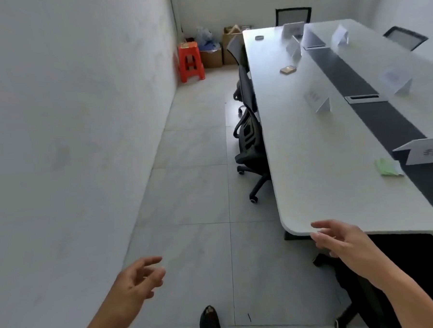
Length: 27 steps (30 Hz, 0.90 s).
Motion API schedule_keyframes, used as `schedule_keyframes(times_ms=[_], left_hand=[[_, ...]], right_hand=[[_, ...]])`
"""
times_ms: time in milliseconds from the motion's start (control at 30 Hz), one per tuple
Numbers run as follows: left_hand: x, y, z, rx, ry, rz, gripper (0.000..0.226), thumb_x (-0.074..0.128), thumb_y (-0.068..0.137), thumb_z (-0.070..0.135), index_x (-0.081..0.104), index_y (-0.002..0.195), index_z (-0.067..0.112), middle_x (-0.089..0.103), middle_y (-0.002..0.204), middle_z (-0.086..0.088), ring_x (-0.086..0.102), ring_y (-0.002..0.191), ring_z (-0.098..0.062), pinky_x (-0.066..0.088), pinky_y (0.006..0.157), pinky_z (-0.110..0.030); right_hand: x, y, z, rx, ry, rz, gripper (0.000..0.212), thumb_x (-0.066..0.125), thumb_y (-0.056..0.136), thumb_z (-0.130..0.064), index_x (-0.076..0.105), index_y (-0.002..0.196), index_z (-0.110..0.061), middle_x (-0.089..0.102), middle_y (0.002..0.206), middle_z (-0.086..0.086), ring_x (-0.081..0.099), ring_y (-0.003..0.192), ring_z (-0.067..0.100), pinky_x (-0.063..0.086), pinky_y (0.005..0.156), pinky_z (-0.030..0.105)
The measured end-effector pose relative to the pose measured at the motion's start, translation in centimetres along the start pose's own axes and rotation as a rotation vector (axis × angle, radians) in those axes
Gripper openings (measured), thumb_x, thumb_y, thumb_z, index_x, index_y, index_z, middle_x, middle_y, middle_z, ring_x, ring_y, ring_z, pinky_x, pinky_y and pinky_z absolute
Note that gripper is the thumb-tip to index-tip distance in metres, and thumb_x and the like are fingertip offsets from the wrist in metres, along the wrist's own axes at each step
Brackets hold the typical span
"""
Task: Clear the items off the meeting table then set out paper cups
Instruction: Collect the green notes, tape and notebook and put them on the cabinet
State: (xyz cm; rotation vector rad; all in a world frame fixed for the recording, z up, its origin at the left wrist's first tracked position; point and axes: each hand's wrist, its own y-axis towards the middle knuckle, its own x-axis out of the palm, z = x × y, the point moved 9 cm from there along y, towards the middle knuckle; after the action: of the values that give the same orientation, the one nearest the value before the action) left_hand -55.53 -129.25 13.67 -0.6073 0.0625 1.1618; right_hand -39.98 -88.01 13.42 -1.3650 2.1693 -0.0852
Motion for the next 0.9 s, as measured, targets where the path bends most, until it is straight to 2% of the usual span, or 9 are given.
schedule_keyframes(times_ms=[100, 200, 300, 400, 567, 700, 900], left_hand=[[-1.8, 8.0, 4.5, 0.069, 0.004, -0.012, 0.015, 0.063, 0.092, 0.012, 0.067, 0.106, 0.017, 0.073, 0.094, -0.013, 0.070, 0.087, -0.027, 0.052, 0.070, -0.035], [-0.2, 14.8, 9.7, 0.150, 0.039, -0.084, 0.014, 0.064, 0.092, 0.014, 0.067, 0.104, 0.018, 0.072, 0.094, -0.013, 0.069, 0.088, -0.028, 0.051, 0.070, -0.034], [5.2, 19.3, 14.7, 0.223, 0.085, -0.275, 0.013, 0.065, 0.091, 0.015, 0.067, 0.102, 0.022, 0.074, 0.091, -0.010, 0.070, 0.086, -0.026, 0.052, 0.069, -0.032], [11.8, 22.0, 18.6, 0.286, 0.153, -0.464, 0.015, 0.065, 0.090, 0.018, 0.068, 0.103, 0.025, 0.076, 0.089, -0.007, 0.072, 0.082, -0.019, 0.053, 0.068, -0.029], [20.3, 25.8, 21.7, 0.295, 0.268, -0.649, 0.017, 0.066, 0.090, 0.023, 0.067, 0.106, 0.028, 0.074, 0.093, -0.008, 0.071, 0.086, -0.019, 0.054, 0.071, -0.029], [24.3, 29.9, 24.1, 0.265, 0.366, -0.668, 0.017, 0.067, 0.089, 0.024, 0.068, 0.106, 0.027, 0.075, 0.092, -0.007, 0.071, 0.085, -0.017, 0.054, 0.071, -0.029], [30.6, 35.4, 29.5, 0.293, 0.448, -0.656, 0.016, 0.066, 0.089, 0.027, 0.068, 0.104, 0.032, 0.076, 0.090, 0.006, 0.071, 0.083, -0.013, 0.053, 0.072, -0.030]], right_hand=[[0.2, 1.6, -0.1, 0.094, 0.035, 0.068, 0.028, 0.068, 0.089, -0.027, 0.066, 0.116, -0.022, 0.073, 0.102, -0.002, 0.069, 0.094, 0.014, 0.050, 0.072, 0.025], [-0.8, 2.5, -1.1, 0.145, 0.062, 0.137, 0.026, 0.067, 0.089, -0.031, 0.064, 0.114, -0.030, 0.071, 0.105, -0.006, 0.068, 0.095, 0.009, 0.051, 0.079, 0.024], [-2.7, 2.4, -0.7, 0.192, 0.124, 0.274, 0.023, 0.067, 0.088, -0.031, 0.063, 0.111, -0.033, 0.072, 0.102, -0.005, 0.069, 0.094, 0.008, 0.054, 0.086, 0.030], [-4.6, 2.5, 1.0, 0.271, 0.198, 0.369, 0.023, 0.067, 0.089, -0.028, 0.064, 0.112, -0.028, 0.072, 0.102, 0.001, 0.069, 0.095, 0.014, 0.054, 0.079, 0.029], [-8.2, 5.1, 5.5, 0.363, 0.292, 0.461, 0.023, 0.067, 0.089, -0.031, 0.064, 0.111, -0.031, 0.073, 0.101, -0.005, 0.071, 0.087, 0.006, 0.052, 0.071, 0.025], [-12.0, 11.0, 8.5, 0.404, 0.376, 0.497, 0.018, 0.067, 0.088, -0.035, 0.064, 0.106, -0.035, 0.072, 0.101, -0.007, 0.070, 0.090, 0.008, 0.051, 0.071, 0.027], [-19.2, 22.6, 13.3, 0.442, 0.421, 0.611, 0.023, 0.067, 0.089, -0.025, 0.067, 0.109, -0.013, 0.073, 0.094, 0.004, 0.070, 0.085, 0.019, 0.051, 0.069, 0.032]])
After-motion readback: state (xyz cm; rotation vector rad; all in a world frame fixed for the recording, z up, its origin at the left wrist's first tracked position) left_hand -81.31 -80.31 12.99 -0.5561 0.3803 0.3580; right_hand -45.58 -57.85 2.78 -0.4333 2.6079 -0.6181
